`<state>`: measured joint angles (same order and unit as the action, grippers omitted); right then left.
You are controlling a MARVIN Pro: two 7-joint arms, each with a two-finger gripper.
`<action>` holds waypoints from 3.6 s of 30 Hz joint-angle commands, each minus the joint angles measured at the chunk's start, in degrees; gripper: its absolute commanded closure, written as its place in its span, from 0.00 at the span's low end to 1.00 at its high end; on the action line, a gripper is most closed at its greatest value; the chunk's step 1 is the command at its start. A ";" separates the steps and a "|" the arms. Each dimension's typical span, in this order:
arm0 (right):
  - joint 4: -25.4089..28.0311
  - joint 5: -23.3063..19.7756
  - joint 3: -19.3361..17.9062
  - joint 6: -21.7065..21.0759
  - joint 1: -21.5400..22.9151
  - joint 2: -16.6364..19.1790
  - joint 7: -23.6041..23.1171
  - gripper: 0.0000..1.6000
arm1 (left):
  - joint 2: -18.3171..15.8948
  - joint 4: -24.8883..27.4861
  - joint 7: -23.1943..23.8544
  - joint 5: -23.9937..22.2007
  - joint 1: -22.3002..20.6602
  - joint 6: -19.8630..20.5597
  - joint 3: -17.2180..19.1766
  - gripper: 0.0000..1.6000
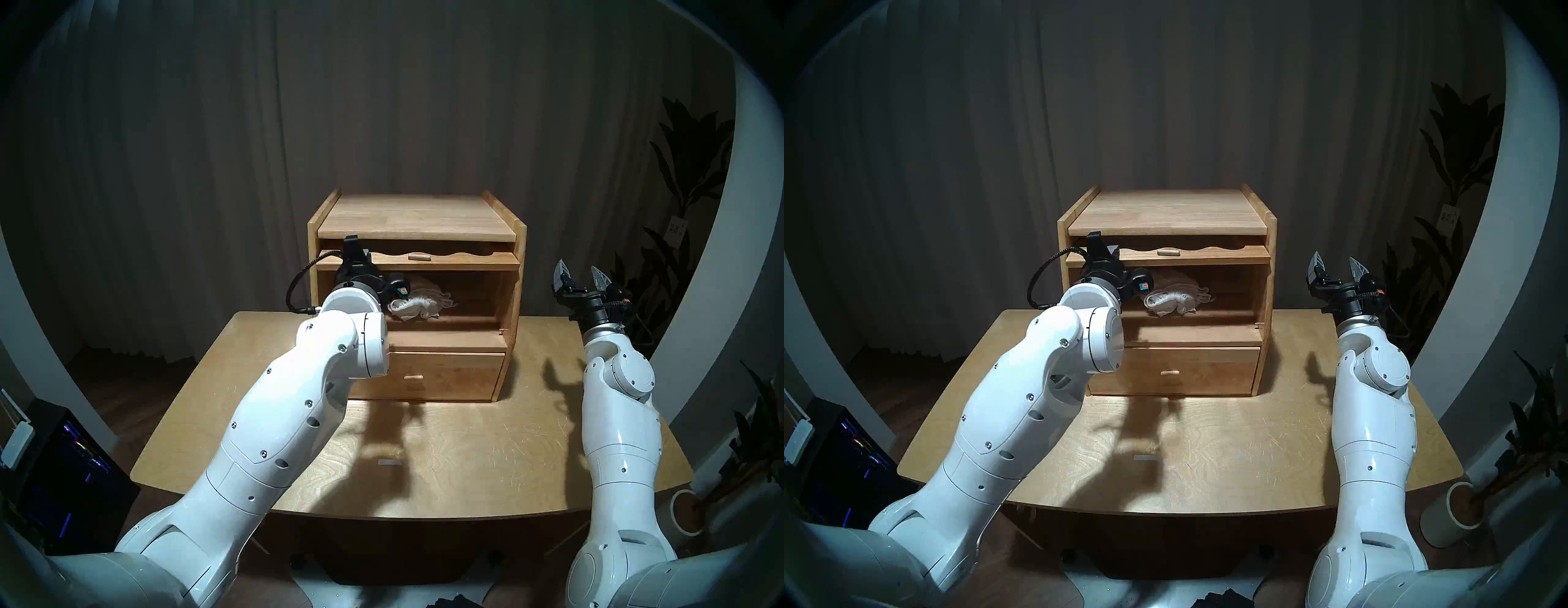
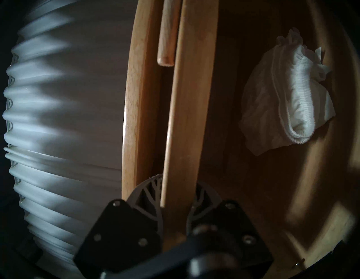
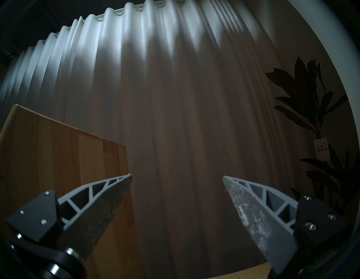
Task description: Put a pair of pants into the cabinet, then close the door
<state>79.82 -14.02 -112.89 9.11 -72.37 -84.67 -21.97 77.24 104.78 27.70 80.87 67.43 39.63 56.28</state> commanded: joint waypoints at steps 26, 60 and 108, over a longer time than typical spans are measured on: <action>1.20 -0.15 0.28 0.59 0.49 0.30 0.09 0.00 | -0.95 2.44 8.72 9.99 -0.36 1.53 -0.62 0.00; 1.21 -0.40 0.55 0.66 0.39 0.53 0.32 0.00 | -1.21 2.24 9.66 1.59 0.41 -4.43 3.69 1.00; 1.22 -0.75 0.92 0.74 0.25 0.85 0.64 0.00 | -8.65 17.26 5.13 6.36 13.72 8.65 -1.18 1.00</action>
<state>79.77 -14.84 -112.04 9.28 -72.57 -83.95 -21.24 67.81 125.73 32.69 86.81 83.45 48.75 54.98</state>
